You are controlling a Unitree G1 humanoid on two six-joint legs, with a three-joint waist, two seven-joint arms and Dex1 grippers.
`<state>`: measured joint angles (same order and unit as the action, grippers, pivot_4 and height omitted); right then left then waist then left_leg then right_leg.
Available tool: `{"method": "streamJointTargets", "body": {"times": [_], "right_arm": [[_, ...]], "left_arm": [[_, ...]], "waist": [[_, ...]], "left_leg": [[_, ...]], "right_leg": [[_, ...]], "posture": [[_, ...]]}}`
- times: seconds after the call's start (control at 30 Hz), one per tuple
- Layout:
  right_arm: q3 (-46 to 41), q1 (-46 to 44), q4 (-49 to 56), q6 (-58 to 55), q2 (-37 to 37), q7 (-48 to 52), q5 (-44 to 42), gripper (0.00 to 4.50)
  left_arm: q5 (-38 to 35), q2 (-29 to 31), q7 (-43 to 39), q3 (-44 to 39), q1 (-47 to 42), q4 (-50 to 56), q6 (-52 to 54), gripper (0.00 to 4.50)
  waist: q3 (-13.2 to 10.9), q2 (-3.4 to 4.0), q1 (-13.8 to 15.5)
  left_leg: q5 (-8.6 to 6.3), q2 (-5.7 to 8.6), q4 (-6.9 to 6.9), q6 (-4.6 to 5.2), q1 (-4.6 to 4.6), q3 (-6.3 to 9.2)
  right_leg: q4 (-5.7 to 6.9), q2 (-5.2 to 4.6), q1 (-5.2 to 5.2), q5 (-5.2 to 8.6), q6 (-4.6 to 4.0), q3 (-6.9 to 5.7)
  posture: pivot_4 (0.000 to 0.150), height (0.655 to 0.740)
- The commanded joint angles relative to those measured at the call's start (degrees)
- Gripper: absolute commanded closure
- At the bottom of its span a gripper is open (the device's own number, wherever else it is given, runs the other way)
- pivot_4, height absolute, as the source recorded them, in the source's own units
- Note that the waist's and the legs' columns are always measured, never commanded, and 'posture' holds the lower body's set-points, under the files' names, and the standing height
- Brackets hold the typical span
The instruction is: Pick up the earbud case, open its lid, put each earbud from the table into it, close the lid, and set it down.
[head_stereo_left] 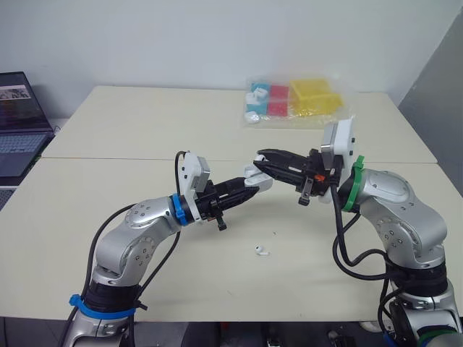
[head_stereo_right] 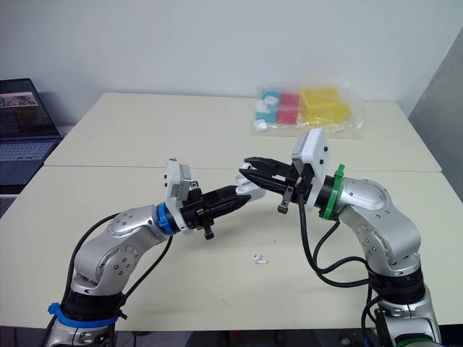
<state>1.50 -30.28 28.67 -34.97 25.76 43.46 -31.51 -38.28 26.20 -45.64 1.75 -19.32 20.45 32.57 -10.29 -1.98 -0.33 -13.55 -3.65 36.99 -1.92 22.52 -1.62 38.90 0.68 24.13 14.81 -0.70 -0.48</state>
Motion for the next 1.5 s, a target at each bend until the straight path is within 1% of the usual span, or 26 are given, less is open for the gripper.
{"method": "streamJointTargets", "body": {"times": [0.03,0.13,0.53,1.2,1.3,1.47,1.5], "right_arm": [[-1.22,-1.06,-0.40,0.83,-1.18,-2.89,-0.39,4.13],[-1.66,-0.87,-0.93,0.17,-1.27,-3.69,-1.17,4.13],[-0.62,2.97,-1.31,1.58,-0.54,-1.43,-1.07,4.13],[3.59,6.10,-4.67,10.77,0.18,0.25,5.63,4.13],[4.62,6.22,-5.46,13.02,0.99,0.32,8.57,4.13],[3.82,6.67,-4.02,10.30,1.34,1.88,4.65,4.13],[3.67,6.54,-3.84,9.95,1.35,1.66,4.37,3.78]], "left_arm": [[-1.76,0.15,-0.04,-1.46,-1.46,2.28,0.22,3.71],[-2.06,0.02,0.24,-1.76,-1.76,2.19,0.54,3.71],[-2.73,-0.25,1.43,-2.31,-2.00,2.15,0.86,3.71],[-4.24,-1.14,2.45,-2.77,-2.59,2.69,2.72,3.71],[-4.06,-0.97,2.25,-2.70,-2.59,2.85,2.72,3.71],[-3.20,-0.82,1.89,-2.33,-2.60,2.80,2.11,3.71],[-3.01,-0.78,1.77,-2.18,-2.51,2.86,2.00,3.71]], "waist": [[0.00,0.00,-0.01],[0.00,0.00,0.00],[0.00,0.00,-0.02],[0.00,0.00,-0.01],[0.00,0.00,-0.01],[0.00,0.00,0.00],[0.00,0.00,0.00]], "left_leg": [[0.00,-0.01,0.00,0.00,-0.01,0.01],[0.00,0.00,0.01,0.00,-0.02,0.02],[0.00,0.00,-0.01,0.00,-0.01,0.00],[0.00,0.00,-0.01,0.00,0.01,-0.01],[0.00,-0.01,-0.02,0.00,0.01,0.01],[0.00,0.00,-0.02,0.00,0.01,0.00],[0.00,0.00,-0.02,0.00,0.01,0.00]], "right_leg": [[0.01,0.00,0.00,0.00,0.00,-0.01],[0.04,0.00,0.00,0.00,0.00,-0.02],[0.00,0.00,0.00,0.00,-0.01,0.00],[-0.02,0.00,0.02,0.00,0.00,0.01],[-0.02,0.00,0.02,0.00,-0.01,-0.01],[-0.02,0.00,0.02,0.00,-0.01,0.00],[-0.02,0.00,0.02,0.00,-0.01,0.01]], "posture": [[0.150,0.7400],[0.150,0.7400],[0.150,0.7400],[0.150,0.7400],[0.150,0.7400],[0.150,0.7400],[0.150,0.7400]]}}
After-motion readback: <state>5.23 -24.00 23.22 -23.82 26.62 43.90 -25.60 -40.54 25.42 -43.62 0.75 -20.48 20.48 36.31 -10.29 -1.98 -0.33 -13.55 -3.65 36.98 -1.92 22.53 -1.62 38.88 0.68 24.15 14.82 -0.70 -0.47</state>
